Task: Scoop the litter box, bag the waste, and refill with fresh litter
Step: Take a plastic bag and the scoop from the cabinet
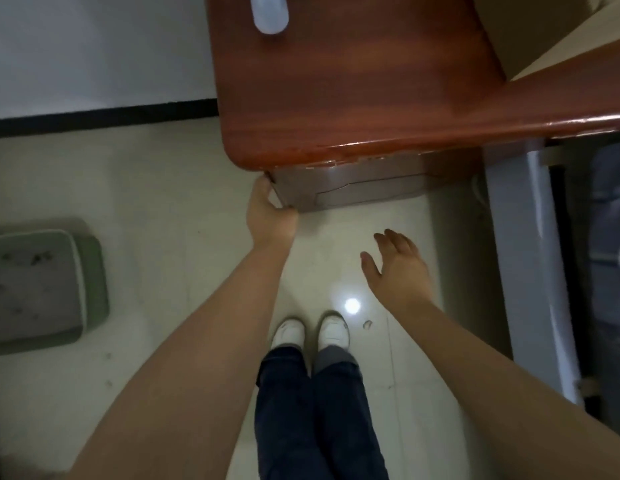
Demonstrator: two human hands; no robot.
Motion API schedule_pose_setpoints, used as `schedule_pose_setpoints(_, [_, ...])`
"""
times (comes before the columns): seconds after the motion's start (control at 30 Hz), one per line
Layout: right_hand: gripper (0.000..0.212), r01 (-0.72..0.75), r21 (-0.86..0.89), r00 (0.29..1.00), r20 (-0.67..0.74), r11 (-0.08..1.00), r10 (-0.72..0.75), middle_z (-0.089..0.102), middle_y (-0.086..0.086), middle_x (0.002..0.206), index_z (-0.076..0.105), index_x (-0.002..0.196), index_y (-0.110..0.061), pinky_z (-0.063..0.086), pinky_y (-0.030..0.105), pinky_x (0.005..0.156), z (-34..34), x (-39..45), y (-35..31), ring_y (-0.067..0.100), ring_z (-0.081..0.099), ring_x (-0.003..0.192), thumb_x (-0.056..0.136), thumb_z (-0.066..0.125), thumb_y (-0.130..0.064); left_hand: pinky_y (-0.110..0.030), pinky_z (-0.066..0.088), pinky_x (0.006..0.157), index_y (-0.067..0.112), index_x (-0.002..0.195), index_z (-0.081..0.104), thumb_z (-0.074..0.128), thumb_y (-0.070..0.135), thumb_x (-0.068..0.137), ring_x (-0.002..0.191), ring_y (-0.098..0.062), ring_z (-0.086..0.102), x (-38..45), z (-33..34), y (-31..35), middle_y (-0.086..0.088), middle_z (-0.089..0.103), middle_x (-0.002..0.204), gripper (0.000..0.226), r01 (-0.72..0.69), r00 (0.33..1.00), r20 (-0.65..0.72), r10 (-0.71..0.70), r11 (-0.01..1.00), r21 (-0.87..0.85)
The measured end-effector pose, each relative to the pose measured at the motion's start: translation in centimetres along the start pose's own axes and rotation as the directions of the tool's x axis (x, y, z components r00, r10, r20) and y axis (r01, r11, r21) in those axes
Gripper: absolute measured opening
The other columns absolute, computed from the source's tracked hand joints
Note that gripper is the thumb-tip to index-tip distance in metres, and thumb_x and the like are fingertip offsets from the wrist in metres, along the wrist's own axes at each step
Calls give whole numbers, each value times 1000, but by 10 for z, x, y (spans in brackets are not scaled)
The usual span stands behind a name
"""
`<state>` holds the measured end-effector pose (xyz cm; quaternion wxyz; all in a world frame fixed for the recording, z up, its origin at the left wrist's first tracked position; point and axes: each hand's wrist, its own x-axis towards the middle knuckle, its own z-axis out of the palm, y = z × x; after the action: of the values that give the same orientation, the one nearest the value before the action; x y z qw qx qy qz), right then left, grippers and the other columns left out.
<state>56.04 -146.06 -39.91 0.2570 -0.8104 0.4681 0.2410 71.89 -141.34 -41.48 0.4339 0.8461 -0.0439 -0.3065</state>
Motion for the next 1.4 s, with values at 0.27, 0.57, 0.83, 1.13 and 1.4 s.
schedule_pose_setpoints(0.27, [52, -180, 515, 979, 15, 838, 201, 53, 8, 134, 40, 138, -12, 42, 26, 94, -10, 25, -8, 21, 53, 117, 95, 42, -41, -2, 30, 85, -2, 121, 51, 37, -23, 76, 105, -10, 45, -26, -23, -48, 2, 49, 109, 52, -88, 982, 179, 58, 983, 162])
schedule_pose_setpoints(0.57, [36, -356, 877, 898, 225, 323, 378, 60, 16, 116, 44, 110, -8, 54, 44, 89, 14, 43, -38, 30, 62, 102, 84, 62, -25, 6, 31, 80, -3, 121, 48, 31, -29, 76, 110, -7, 46, -44, -42, -66, 1, 49, 114, 55, -98, 891, 453, -9, 972, 212])
schedule_pose_setpoints(0.83, [17, -304, 888, 896, 144, 344, 420, 56, 4, 85, 54, 93, -4, 56, 38, 81, 21, 22, -25, 23, 63, 83, 84, 62, -16, 0, 18, 93, 0, 132, 45, 35, -17, 87, 128, -21, 42, -18, -54, -48, -11, 48, 136, 50, -382, 825, 560, 75, 804, 455])
schedule_pose_setpoints(1.13, [12, -361, 716, 895, 87, 597, 437, 59, 8, 91, 59, 88, -3, 47, 22, 61, 42, -53, 60, 18, 54, 73, 83, 61, -14, -28, 22, 111, -1, 136, 43, 40, -2, 93, 137, -31, 33, -53, 19, -18, -19, 40, 144, 43, -827, 516, 823, 238, 389, 406])
schedule_pose_setpoints(1.4, [9, -403, 547, 868, -25, 734, 496, 52, 9, 89, 55, 85, -5, 30, 24, 58, 55, -87, 122, 20, 46, 72, 84, 53, -14, -35, -6, 117, 21, 150, -1, 12, 29, 102, 145, -19, -12, -115, 148, 15, 1, -10, 158, 51, -957, 123, 987, 105, -251, 146])
